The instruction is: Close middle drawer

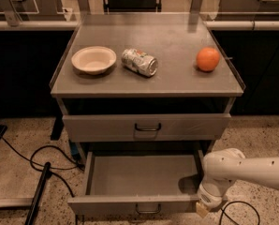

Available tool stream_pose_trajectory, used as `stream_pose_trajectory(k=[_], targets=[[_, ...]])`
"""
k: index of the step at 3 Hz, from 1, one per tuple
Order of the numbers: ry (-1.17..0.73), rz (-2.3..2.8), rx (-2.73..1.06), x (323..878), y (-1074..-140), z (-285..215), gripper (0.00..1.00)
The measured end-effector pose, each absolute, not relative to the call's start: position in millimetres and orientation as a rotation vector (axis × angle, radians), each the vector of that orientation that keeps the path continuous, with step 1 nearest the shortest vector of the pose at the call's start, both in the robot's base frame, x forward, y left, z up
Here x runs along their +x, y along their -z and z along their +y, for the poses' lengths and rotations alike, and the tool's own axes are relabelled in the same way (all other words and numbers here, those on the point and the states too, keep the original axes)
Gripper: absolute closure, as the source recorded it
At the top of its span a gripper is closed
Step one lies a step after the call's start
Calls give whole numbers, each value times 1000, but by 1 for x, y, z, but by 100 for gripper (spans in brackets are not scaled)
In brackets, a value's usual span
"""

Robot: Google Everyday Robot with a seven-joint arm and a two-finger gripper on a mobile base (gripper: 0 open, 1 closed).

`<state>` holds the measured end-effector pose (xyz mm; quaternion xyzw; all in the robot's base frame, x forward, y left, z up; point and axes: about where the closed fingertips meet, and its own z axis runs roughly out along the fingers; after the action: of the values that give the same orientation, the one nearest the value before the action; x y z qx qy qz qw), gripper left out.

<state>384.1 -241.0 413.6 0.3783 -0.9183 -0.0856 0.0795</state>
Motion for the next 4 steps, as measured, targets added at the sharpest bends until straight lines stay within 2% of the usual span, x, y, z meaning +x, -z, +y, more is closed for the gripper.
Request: stream_pose_trajectory(k=[2,3,4], targets=[[199,-2796,1175,404,-424,-237,100],[196,-2798,1178,405,-424,-237,82],[196,-2798,1178,405,-424,-237,59]])
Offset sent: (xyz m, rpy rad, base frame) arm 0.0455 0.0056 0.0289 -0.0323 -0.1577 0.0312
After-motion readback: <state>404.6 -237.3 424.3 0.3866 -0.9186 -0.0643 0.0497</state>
